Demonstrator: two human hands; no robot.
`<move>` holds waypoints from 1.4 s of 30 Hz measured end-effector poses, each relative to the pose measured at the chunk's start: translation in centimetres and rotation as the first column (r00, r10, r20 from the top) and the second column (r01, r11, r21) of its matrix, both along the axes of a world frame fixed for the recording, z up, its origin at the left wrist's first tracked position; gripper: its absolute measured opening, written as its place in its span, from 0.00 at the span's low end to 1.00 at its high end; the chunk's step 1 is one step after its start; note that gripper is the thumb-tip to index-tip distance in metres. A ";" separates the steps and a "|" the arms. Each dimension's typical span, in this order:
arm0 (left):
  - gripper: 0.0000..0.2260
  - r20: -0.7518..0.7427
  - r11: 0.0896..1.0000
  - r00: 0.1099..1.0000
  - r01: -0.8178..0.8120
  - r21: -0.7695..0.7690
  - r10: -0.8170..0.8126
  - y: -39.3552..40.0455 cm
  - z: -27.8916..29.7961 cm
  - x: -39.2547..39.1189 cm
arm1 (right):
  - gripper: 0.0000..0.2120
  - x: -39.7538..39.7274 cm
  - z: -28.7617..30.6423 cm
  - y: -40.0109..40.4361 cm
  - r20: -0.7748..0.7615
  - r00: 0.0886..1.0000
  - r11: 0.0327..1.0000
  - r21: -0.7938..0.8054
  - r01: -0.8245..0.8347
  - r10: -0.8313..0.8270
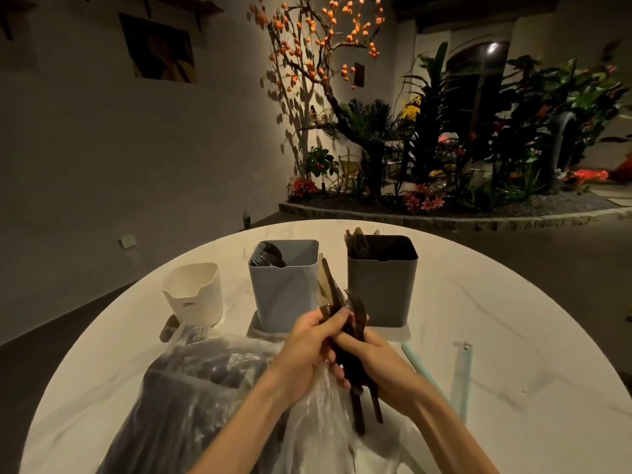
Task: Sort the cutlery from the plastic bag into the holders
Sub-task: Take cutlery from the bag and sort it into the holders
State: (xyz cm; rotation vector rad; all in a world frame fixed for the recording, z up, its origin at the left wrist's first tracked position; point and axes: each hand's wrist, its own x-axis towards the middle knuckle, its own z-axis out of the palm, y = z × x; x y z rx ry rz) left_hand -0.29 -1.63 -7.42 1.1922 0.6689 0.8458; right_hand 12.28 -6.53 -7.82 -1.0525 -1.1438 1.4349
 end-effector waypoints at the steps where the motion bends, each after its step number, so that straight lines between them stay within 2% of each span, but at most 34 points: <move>1: 0.22 0.016 1.000 1.000 -0.012 -0.029 0.012 0.3 -0.1 0.0 | 0.14 0.0 0.1 0.1 -0.009 0.999 0.999 0.000 -0.038 0.038; 4: 0.21 0.022 0.996 0.999 -0.043 -0.084 0.045 1.1 -0.8 0.1 | 0.17 0.5 -0.2 0.4 -0.091 0.989 0.993 -0.010 -0.118 0.116; 9: 0.17 0.071 0.997 0.997 -0.028 -0.069 0.033 1.0 -0.7 0.7 | 0.15 1.5 -1.0 0.9 -0.233 0.966 0.990 -0.063 -0.127 0.109; 15: 0.19 0.212 0.995 0.972 -0.099 -0.011 0.099 1.8 0.9 -0.2 | 0.13 1.8 -1.3 0.5 -0.112 0.984 0.985 -0.089 -0.150 0.140; 19: 0.08 0.097 0.966 0.973 -0.223 0.132 0.212 3.0 2.7 -0.5 | 0.13 1.8 -1.1 0.2 -0.067 0.983 0.980 -0.088 -0.179 0.173; 21: 0.06 0.112 0.957 0.965 -0.251 0.147 0.236 3.5 3.7 -0.7 | 0.12 2.1 -0.8 0.0 -0.050 0.984 0.981 -0.078 -0.175 0.172; 24: 0.05 0.222 0.934 0.919 -0.349 0.072 0.326 4.5 5.7 -1.3 | 0.12 3.2 -0.8 -0.3 -0.027 0.988 0.983 -0.101 -0.155 0.153; 27: 0.09 0.313 0.905 0.858 -0.424 -0.014 0.407 5.0 6.9 -2.0 | 0.11 3.8 -0.7 -0.5 -0.097 0.993 0.991 -0.104 -0.084 0.074; 30: 0.12 0.390 0.916 0.833 -0.390 -0.092 0.394 4.1 6.7 -2.2 | 0.09 3.7 -0.1 -0.6 -0.237 0.971 0.998 -0.047 0.034 -0.044; 32: 0.14 0.395 0.922 0.834 -0.363 -0.135 0.386 3.4 5.9 -2.2 | 0.09 3.4 0.2 -0.7 -0.279 0.954 0.994 -0.006 0.111 -0.109; 34: 0.16 0.330 0.922 0.861 -0.365 -0.132 0.388 2.6 4.8 -2.2 | 0.10 2.9 0.4 -1.0 -0.285 0.945 0.984 0.031 0.178 -0.162; 37: 0.13 0.166 0.943 0.929 -0.332 -0.022 0.331 1.3 2.8 -2.4 | 0.13 2.6 0.5 -1.2 -0.409 0.888 0.960 0.084 0.267 -0.212; 40: 0.13 -0.150 0.968 0.968 -0.171 0.185 0.200 0.3 1.3 -2.8 | 0.17 2.6 0.6 -1.4 -0.473 0.844 0.939 0.092 0.333 -0.253; 42: 0.09 -0.327 0.958 0.940 0.002 0.288 0.096 -0.1 0.5 -2.7 | 0.19 2.5 0.8 -1.5 -0.392 0.868 0.927 0.088 0.365 -0.305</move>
